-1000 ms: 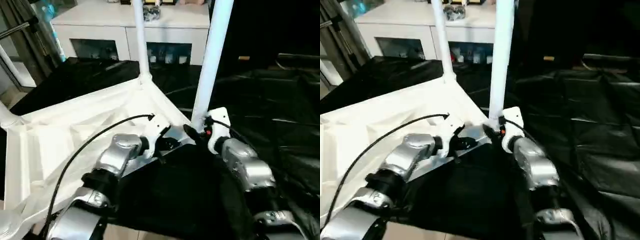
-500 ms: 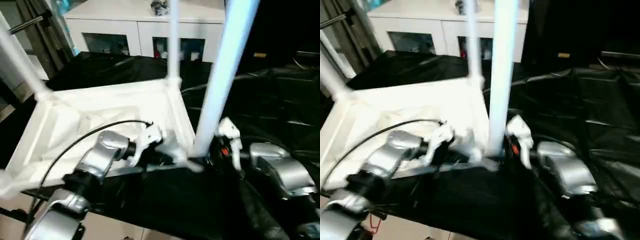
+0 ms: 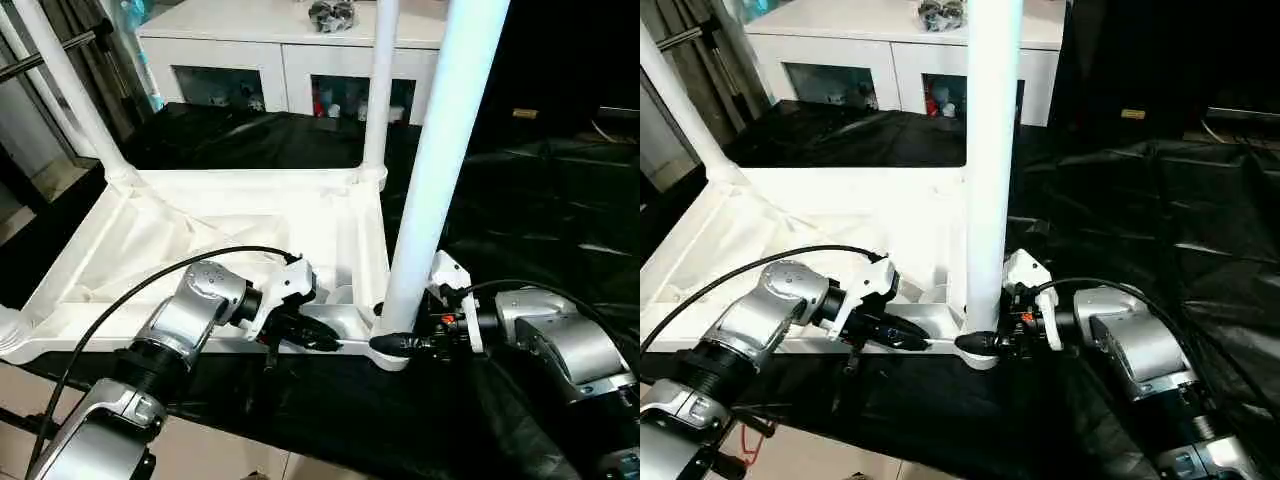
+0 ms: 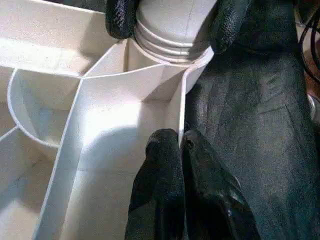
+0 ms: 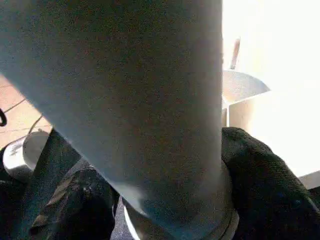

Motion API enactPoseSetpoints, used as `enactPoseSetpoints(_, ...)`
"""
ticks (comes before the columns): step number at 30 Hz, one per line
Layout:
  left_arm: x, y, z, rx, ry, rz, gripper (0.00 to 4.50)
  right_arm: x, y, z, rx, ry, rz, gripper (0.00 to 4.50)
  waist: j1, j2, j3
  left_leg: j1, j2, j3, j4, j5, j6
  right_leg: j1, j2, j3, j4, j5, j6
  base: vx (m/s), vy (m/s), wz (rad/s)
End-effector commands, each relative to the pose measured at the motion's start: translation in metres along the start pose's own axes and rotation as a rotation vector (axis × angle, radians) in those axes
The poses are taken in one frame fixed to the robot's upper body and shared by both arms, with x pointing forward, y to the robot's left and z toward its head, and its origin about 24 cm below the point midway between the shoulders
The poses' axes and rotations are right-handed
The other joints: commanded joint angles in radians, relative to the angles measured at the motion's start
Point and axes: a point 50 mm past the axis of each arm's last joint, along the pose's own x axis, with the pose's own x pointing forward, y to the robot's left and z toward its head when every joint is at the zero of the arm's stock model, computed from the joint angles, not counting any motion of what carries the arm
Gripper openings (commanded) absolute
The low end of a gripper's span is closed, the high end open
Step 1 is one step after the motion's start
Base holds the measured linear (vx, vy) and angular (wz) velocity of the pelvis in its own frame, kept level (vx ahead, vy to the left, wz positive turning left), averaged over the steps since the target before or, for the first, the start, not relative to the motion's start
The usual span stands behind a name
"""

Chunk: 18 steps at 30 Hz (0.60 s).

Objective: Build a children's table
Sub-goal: Rotate leg to tighten

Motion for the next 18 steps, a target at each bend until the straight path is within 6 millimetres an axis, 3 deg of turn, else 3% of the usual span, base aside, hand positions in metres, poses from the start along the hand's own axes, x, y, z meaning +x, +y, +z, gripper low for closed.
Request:
enactPoseSetpoints(1,0.007,0.008,0.011,-0.005,-0.047,0.126,0.00,0.022,0.017,-0.005,0.036,-0.014,0.124,2.65,-0.005,-0.025,-0.055,0.003,0.017,0.007,-0.056,-0.121,0.069,0.051,-0.047,0.032,-0.064,-0.117,-0.240,0.000,0.000,0.00)
enactPoseSetpoints(5,0.017,0.022,0.016,-0.065,-0.071,0.307,0.00,0.036,0.004,-0.009,0.081,-0.094,-0.078,2.64,-0.013,-0.029,-0.049,0.001,0.012,0.004,-0.062,-0.163,0.040,0.051,-0.050,0.031,-0.076,-0.227,-0.215,0.000,0.000,0.00)
enactPoseSetpoints(7,0.022,0.026,0.019,-0.084,-0.081,0.358,0.00,0.043,-0.004,-0.011,0.113,-0.112,-0.188,2.61,-0.018,-0.030,-0.044,0.001,0.009,0.002,-0.068,-0.196,0.025,0.049,-0.047,0.030,-0.084,-0.323,-0.176,0.000,0.000,0.00)
enactPoseSetpoints(8,0.025,0.027,0.020,-0.090,-0.085,0.375,0.00,0.045,-0.007,-0.012,0.120,-0.120,-0.225,2.59,-0.029,-0.026,-0.041,0.003,0.007,-0.001,-0.072,-0.233,0.011,0.047,-0.049,0.030,-0.092,-0.389,-0.156,0.000,0.000,0.00)
enactPoseSetpoints(11,0.038,0.032,0.027,-0.106,-0.103,0.440,0.00,0.059,-0.021,-0.011,0.171,-0.171,-0.410,2.57,-0.047,-0.027,-0.037,0.009,0.004,-0.005,-0.075,-0.285,-0.001,0.044,-0.050,0.026,-0.103,-0.467,-0.135,0.000,0.000,0.00)
enactPoseSetpoints(12,0.045,0.033,0.032,-0.095,-0.109,0.460,0.00,0.067,-0.025,-0.010,0.211,-0.194,-0.489,2.56,-0.054,-0.027,-0.038,0.009,0.004,-0.005,-0.076,-0.290,-0.001,0.042,-0.050,0.027,-0.106,-0.473,-0.129,0.000,0.000,0.00)
enactPoseSetpoints(13,0.046,0.033,0.032,-0.094,-0.110,0.461,0.00,0.068,-0.025,-0.010,0.214,-0.195,-0.495,2.56,-0.058,-0.020,-0.038,0.010,0.002,-0.005,-0.075,-0.293,-0.003,0.039,-0.048,0.027,-0.106,-0.472,-0.129,0.000,0.000,0.00)
enactPoseSetpoints(15,0.059,0.031,0.041,-0.093,-0.137,0.446,0.00,0.083,-0.030,-0.002,0.243,-0.220,-0.596,2.56,-0.067,-0.014,-0.041,0.006,0.004,-0.009,-0.079,-0.285,-0.002,0.046,-0.047,0.026,-0.103,-0.419,-0.139,0.000,0.000,0.00)
enactPoseSetpoints(16,0.059,0.031,0.041,-0.093,-0.137,0.446,0.00,0.083,-0.030,-0.002,0.243,-0.220,-0.596,2.56,-0.071,-0.016,-0.044,0.001,0.004,-0.009,-0.079,-0.273,0.000,0.048,-0.047,0.027,-0.099,-0.378,-0.149,0.000,0.000,0.00)
enactPoseSetpoints(18,0.061,0.030,0.042,-0.083,-0.137,0.434,0.00,0.086,-0.031,0.003,0.259,-0.261,-0.594,3.12,-0.072,-0.014,-0.046,0.005,0.005,-0.007,-0.077,-0.269,0.010,0.048,-0.046,0.028,-0.097,-0.325,-0.168,0.000,0.000,0.00)
